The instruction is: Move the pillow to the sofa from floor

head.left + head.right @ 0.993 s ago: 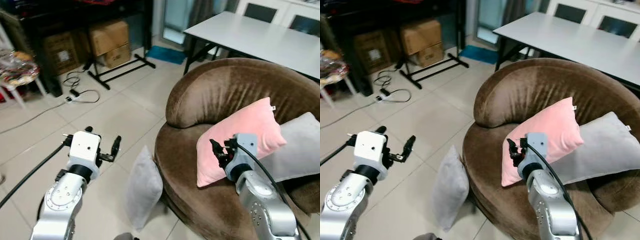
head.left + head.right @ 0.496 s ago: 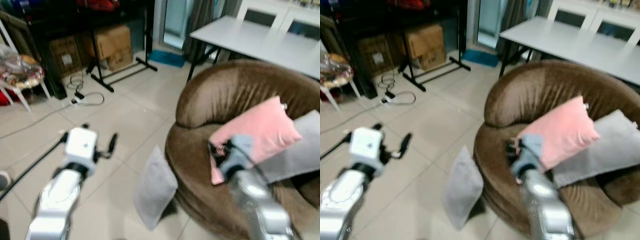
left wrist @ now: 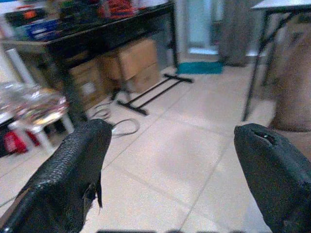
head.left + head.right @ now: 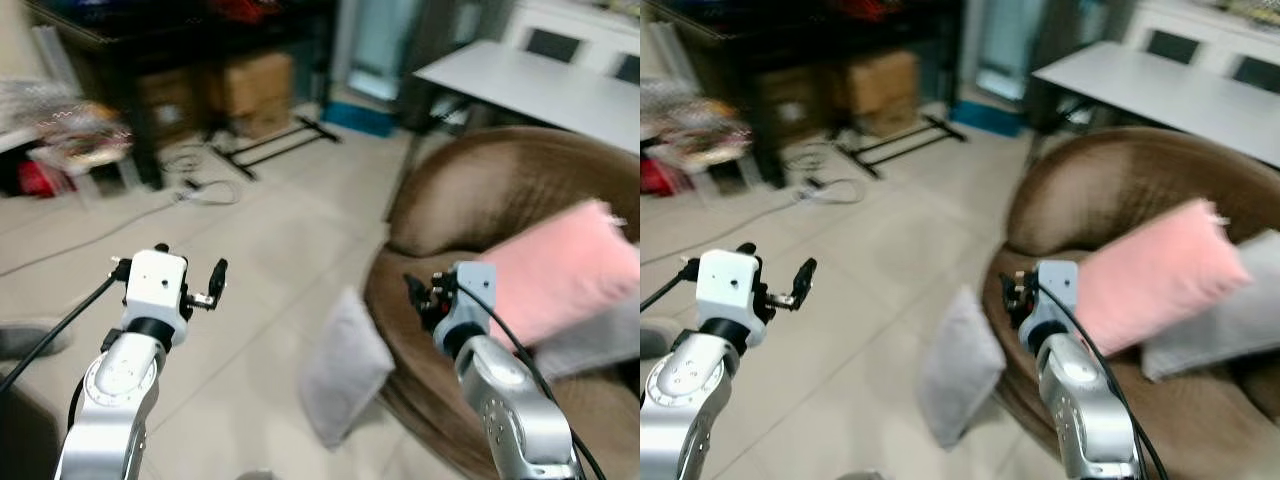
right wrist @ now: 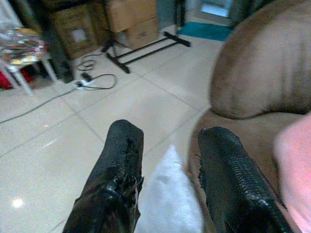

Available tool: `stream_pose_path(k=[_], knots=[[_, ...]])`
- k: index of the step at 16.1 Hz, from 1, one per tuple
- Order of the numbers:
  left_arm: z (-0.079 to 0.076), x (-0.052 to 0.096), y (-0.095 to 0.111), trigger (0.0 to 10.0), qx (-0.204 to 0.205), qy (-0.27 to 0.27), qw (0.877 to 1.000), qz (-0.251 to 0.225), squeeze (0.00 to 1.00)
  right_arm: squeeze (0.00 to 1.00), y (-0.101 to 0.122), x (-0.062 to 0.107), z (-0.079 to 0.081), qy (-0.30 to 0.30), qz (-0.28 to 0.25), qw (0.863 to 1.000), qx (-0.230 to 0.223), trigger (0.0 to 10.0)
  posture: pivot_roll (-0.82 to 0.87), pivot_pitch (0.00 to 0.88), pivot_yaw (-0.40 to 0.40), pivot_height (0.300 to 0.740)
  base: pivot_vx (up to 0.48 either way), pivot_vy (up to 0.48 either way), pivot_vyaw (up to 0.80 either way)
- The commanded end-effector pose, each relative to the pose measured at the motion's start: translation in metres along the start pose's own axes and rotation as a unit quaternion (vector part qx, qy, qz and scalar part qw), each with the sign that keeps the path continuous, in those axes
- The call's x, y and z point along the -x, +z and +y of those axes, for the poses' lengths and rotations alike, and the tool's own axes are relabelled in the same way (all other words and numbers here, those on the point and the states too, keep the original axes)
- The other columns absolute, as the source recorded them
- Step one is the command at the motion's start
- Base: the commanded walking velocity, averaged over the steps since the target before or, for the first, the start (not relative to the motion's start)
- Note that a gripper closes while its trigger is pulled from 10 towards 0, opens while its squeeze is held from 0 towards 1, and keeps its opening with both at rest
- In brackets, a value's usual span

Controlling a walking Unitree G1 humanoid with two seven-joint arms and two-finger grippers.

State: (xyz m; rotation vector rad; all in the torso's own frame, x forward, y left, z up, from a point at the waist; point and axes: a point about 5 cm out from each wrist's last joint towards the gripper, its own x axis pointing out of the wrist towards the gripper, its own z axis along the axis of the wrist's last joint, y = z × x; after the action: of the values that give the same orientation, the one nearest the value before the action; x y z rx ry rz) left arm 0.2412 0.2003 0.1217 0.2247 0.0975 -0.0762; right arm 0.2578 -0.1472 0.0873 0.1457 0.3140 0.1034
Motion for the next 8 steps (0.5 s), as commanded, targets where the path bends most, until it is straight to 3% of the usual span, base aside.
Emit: stream_pose_path(k=[1, 8], knots=[[-0.0025, -0.0015, 0.0016, 10.0, 0.003, -0.003, 1.000, -0.004, 0.00, 0.00, 0.0027, -0.0003, -0.0058, -0.017, -0.007, 1.000, -0.001, 10.0, 0.01, 0.000, -0.038, 0.740, 0.345, 0.000, 0.00], [-0.0025, -0.0049, 0.0048, 10.0, 0.001, -0.004, 1.000, -0.016, 0.00, 0.00, 0.0018, -0.0026, -0.0073, -0.023, -0.006, 1.000, -0.001, 10.0, 0.02, 0.000, -0.046, 0.740, 0.347, 0.000, 0.00]])
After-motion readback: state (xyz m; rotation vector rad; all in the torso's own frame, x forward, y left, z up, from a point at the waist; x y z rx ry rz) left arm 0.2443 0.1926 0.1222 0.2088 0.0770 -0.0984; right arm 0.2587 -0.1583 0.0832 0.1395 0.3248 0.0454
